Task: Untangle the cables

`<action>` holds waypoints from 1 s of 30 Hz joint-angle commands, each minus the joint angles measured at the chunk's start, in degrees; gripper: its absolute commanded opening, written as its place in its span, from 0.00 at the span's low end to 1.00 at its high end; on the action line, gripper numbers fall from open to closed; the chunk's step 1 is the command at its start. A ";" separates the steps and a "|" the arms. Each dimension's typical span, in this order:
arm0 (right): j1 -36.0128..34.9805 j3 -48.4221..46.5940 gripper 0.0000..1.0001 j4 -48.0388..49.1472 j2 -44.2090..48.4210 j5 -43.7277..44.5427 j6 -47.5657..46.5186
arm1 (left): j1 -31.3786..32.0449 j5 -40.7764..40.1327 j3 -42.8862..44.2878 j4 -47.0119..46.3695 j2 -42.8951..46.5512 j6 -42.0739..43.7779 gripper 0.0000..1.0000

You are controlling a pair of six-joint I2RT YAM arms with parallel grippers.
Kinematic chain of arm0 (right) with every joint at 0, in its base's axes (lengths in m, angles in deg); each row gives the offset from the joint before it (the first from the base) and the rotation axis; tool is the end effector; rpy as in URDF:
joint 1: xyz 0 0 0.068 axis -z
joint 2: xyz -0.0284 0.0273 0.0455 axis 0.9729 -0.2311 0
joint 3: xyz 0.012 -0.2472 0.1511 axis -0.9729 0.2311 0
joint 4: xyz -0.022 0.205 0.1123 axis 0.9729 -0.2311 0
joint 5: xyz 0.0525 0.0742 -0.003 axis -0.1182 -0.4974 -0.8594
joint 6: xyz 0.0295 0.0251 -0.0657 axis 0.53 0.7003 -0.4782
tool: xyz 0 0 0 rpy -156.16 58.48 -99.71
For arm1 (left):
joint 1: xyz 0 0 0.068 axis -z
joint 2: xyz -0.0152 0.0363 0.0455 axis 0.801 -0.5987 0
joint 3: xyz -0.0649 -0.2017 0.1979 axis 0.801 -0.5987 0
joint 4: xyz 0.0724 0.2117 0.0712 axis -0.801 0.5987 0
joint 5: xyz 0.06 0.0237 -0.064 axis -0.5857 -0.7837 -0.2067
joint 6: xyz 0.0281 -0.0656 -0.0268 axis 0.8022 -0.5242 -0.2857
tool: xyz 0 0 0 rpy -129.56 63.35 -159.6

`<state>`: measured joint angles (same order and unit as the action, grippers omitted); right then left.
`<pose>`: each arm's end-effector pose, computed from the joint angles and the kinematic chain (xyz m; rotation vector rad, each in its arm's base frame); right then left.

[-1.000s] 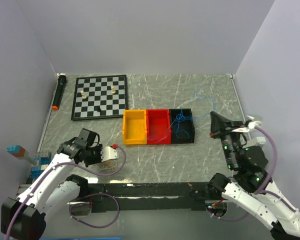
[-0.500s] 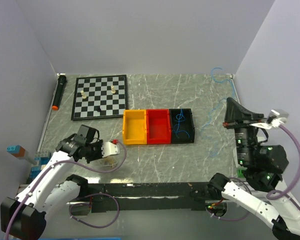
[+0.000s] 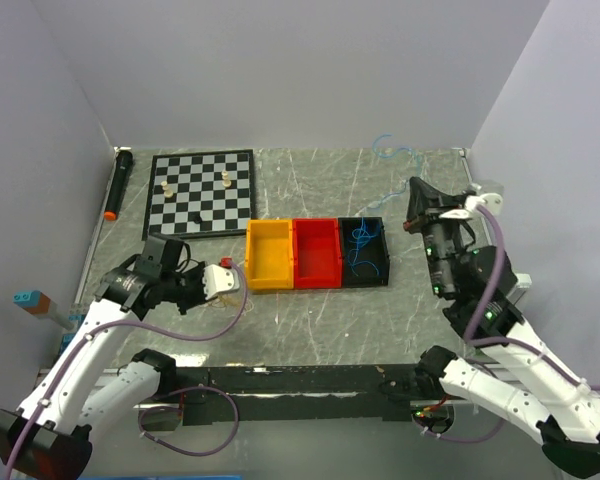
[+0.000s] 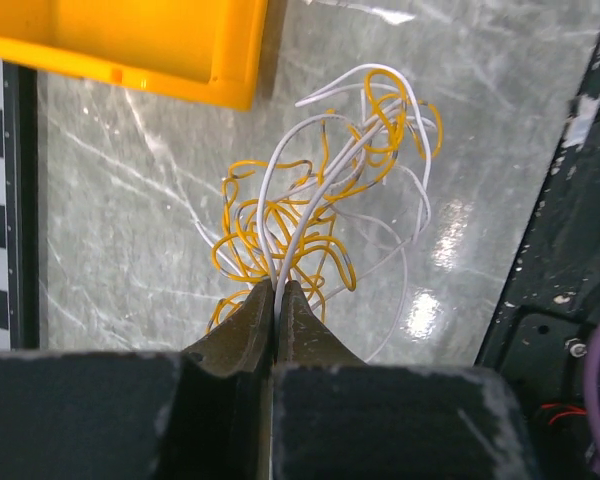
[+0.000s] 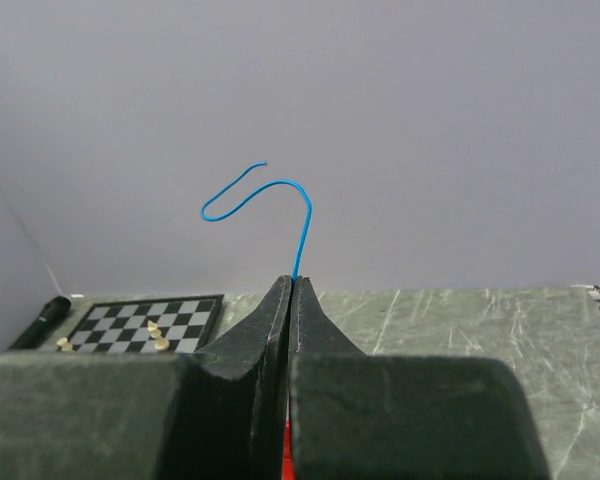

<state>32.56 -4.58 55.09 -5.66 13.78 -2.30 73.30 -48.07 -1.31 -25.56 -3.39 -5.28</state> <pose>0.1057 0.0513 0.4462 0.0223 1.2429 0.2520 0.1047 -0.0673 0.2650 1.5624 1.9078 -0.3309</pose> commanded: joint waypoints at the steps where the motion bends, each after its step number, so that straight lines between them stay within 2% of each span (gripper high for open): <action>1: 3.02 -2.44 0.00 4.06 -3.48 -3.30 -0.32 | -0.12 4.84 2.36 2.15 1.54 -0.84 0.01; 14: 12.43 0.55 0.00 5.47 -8.14 -6.37 2.93 | -0.12 5.46 2.01 3.12 2.24 -0.49 0.01; 30: 16.21 -0.68 0.00 7.58 -12.45 -10.24 4.25 | -0.12 5.46 1.66 2.76 1.45 -0.49 0.01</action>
<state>47.78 -4.10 59.39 -17.39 4.82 1.15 73.30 -44.79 -0.89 -22.89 -2.08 -5.30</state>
